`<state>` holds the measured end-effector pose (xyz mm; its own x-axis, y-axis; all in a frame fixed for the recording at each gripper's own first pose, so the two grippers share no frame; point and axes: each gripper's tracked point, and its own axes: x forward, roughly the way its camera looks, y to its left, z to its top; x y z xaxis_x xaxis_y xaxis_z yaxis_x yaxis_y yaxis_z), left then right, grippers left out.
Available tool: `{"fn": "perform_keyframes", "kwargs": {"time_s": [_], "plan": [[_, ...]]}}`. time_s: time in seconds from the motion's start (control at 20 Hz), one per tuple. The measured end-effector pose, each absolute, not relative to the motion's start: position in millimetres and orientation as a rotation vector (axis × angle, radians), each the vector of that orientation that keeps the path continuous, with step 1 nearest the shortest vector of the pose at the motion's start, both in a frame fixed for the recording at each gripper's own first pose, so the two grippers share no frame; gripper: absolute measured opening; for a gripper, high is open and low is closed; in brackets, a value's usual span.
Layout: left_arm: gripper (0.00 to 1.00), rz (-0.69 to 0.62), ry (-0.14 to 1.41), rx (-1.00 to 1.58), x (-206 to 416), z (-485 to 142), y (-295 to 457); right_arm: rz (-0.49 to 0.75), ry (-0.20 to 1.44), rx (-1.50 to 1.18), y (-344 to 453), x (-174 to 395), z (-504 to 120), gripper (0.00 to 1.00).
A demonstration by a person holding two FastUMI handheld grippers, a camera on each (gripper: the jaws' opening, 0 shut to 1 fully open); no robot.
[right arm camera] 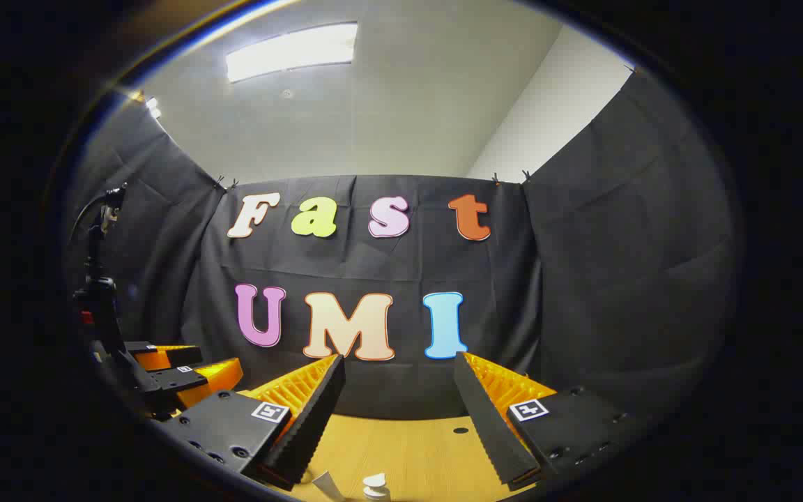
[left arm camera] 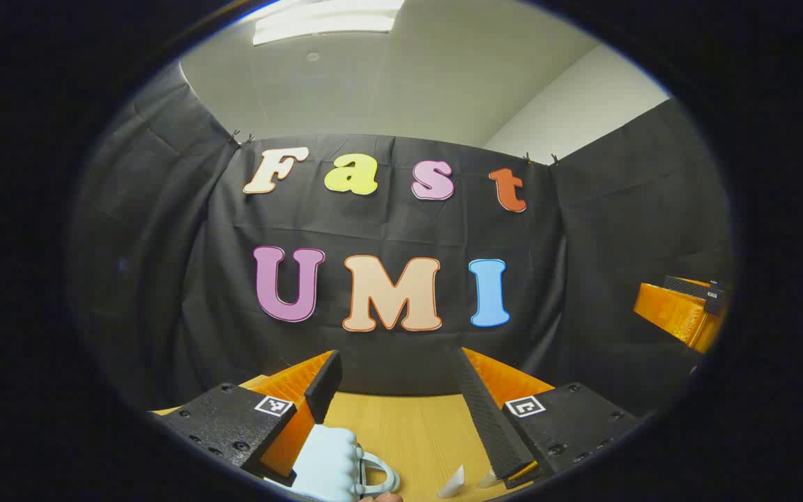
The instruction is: First open the suitcase, pack the skin care products into it, and then close the suitcase.
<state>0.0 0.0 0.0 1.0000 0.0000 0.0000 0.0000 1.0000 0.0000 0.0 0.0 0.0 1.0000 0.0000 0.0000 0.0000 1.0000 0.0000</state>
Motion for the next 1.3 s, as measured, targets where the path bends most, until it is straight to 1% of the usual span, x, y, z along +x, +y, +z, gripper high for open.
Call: {"fn": "perform_keyframes", "kwargs": {"time_s": [0.1,0.15,0.3,0.4,0.45,0.55,0.6,0.65,0.8,0.95,1.1,1.3], "plan": [[0.92,0.022,0.007,-0.004,2,-2,0,0.021,0.002,0.014,-2,8,-4,0.98],[0.94,0.033,0.014,-0.005,4,-2,-1,0.034,0.005,0.022,-3,12,-6,0.98],[0.95,0.043,0.002,0.011,10,2,-2,0.068,-0.016,0.023,-3,25,-4,0.98],[0.94,0.014,0.0,0.019,15,0,-2,0.044,-0.02,0.011,-4,34,-8,0.98],[0.92,-0.006,-0.015,0.024,18,-1,0,0.034,-0.026,0.01,0,36,-10,0.98],[0.92,-0.011,0.013,0.049,23,-13,16,0.004,-0.01,0.026,7,38,-19,0.98],[0.95,-0.011,0.026,0.051,25,-21,25,0.02,-0.007,0.039,18,38,-23,0.98],[0.96,-0.004,0.045,0.045,28,-31,34,0.029,-0.008,0.044,26,39,-25,0.98],[0.96,0.012,0.214,0.029,34,-92,55,0.05,0.029,0.069,42,42,-47,0.98],[0.96,0.057,0.334,0.025,31,-136,73,0.041,0.092,0.006,46,47,-71,0.99],[0.95,0.028,0.404,0.018,25,-170,61,0.06,0.132,-0.023,51,49,-84,0.99],[0.95,-0.005,0.5,0.026,27,-213,42,0.083,0.177,0.008,50,49,-98,0.99]]}}
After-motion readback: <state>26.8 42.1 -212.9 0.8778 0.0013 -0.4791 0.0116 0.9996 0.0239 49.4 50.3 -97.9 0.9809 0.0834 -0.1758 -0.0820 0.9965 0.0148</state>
